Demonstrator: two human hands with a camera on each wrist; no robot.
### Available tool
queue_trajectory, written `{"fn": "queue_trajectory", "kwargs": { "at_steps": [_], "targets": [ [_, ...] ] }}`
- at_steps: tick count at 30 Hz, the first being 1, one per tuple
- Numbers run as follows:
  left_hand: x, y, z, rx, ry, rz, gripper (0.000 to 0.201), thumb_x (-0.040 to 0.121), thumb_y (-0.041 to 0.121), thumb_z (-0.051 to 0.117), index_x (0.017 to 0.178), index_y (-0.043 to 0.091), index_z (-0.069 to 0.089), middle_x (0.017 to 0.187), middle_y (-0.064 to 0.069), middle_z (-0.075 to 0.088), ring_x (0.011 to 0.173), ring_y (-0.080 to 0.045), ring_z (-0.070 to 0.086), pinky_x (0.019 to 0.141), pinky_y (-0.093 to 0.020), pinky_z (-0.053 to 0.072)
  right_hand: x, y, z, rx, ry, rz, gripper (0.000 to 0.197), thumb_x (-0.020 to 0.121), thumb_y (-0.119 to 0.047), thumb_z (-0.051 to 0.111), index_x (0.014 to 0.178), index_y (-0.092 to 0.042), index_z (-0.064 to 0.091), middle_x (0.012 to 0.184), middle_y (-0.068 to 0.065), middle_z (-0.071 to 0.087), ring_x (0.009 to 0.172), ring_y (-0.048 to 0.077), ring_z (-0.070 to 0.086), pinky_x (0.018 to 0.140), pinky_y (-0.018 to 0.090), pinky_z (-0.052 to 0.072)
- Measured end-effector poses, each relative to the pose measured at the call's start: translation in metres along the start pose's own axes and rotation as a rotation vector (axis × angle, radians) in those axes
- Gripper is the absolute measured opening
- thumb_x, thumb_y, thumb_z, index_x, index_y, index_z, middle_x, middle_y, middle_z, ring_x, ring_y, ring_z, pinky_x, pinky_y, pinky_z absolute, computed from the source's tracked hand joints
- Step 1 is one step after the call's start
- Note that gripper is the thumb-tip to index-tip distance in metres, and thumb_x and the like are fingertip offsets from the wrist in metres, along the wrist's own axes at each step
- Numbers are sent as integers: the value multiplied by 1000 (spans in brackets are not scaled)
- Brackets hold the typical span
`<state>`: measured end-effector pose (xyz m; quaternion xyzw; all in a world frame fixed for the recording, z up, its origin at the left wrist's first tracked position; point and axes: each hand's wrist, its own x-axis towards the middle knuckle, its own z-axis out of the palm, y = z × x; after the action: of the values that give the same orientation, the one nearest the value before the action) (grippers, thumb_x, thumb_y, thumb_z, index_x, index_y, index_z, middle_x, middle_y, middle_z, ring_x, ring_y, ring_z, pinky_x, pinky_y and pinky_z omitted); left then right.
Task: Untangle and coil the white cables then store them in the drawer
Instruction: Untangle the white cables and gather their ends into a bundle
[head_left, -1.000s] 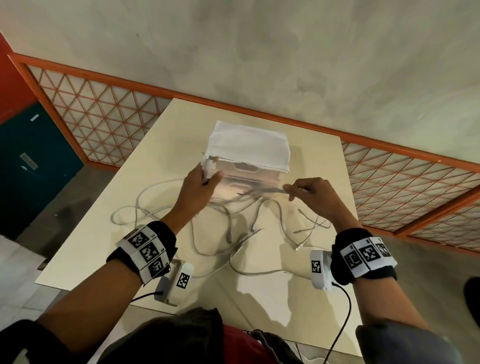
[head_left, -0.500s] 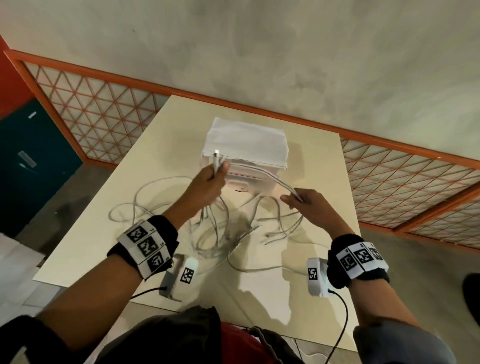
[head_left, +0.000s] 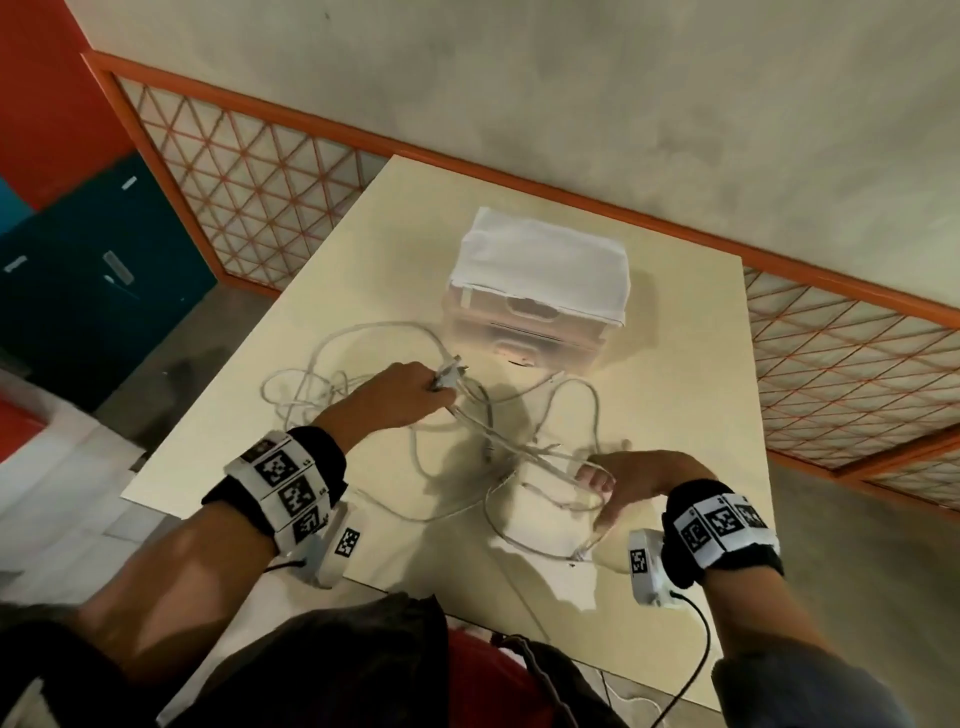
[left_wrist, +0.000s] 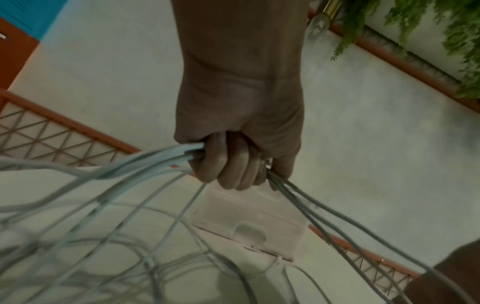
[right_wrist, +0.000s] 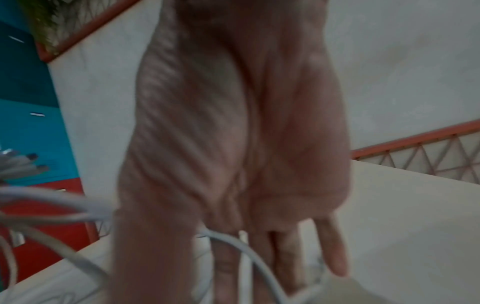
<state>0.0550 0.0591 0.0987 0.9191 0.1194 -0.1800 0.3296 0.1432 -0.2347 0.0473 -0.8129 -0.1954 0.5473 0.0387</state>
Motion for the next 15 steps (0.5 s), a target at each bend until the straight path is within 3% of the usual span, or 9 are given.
{"fn": "queue_trajectory", "kwargs": {
  "at_steps": [2, 5, 6, 8, 10, 11, 13, 15],
  "targets": [
    [1, -5, 7, 29, -35, -13, 37, 90, 37, 53, 67, 8, 54, 61, -5, 49, 71, -26, 52, 62, -31, 34, 8, 0, -10, -119, 66, 74, 63, 78, 2, 64, 133, -20, 46, 137, 3, 46, 133, 25, 41, 107, 38, 37],
    [1, -8, 16, 63, -76, -11, 42, 89, 34, 55, 55, 15, 40, 55, -3, 43, 66, -27, 50, 61, -31, 32, 14, -13, -24, -75, 421, 18, 58, 80, 11, 43, 129, -18, 55, 140, 10, 46, 131, 29, 43, 109, 38, 33],
    [1, -7, 18, 79, -93, -4, 41, 88, 35, 56, 56, 16, 40, 56, -3, 44, 66, -27, 50, 60, -31, 32, 15, -19, -27, 17, 538, -54, 54, 79, 13, 41, 123, -14, 60, 133, 13, 52, 126, 31, 48, 105, 36, 38],
    [1, -7, 22, 94, -120, 3, 39, 88, 36, 56, 57, 17, 41, 58, -1, 46, 67, -26, 51, 60, -30, 32, 24, -31, -27, 188, 689, -240, 49, 75, 22, 38, 103, -4, 69, 115, 21, 64, 110, 38, 58, 84, 26, 46],
    [4, -8, 24, 92, -124, 5, 41, 89, 37, 56, 57, 18, 39, 58, -1, 45, 67, -25, 50, 60, -30, 32, 35, -41, -22, 235, 727, -333, 48, 73, 25, 37, 88, -7, 70, 104, 27, 67, 95, 42, 63, 74, 34, 49],
    [5, -8, 25, 93, -118, 10, 42, 89, 38, 56, 57, 17, 38, 58, -1, 44, 67, -25, 50, 60, -30, 31, 40, -44, -17, 219, 727, -340, 48, 73, 24, 38, 90, -6, 70, 103, 28, 66, 89, 41, 63, 73, 37, 48],
    [7, -8, 26, 89, -110, 17, 44, 89, 39, 56, 57, 16, 37, 58, -1, 43, 66, -26, 49, 60, -30, 31, 52, -48, -8, 134, 720, -322, 49, 72, 24, 39, 101, -2, 69, 107, 24, 63, 88, 29, 59, 77, 32, 45],
    [8, -9, 25, 88, -118, 22, 44, 89, 40, 56, 57, 15, 37, 58, -1, 44, 64, -24, 49, 59, -30, 31, 63, -49, 1, 75, 723, -269, 41, 74, 20, 42, 95, -3, 69, 107, 20, 62, 91, 28, 59, 84, 36, 48]
  ]
}}
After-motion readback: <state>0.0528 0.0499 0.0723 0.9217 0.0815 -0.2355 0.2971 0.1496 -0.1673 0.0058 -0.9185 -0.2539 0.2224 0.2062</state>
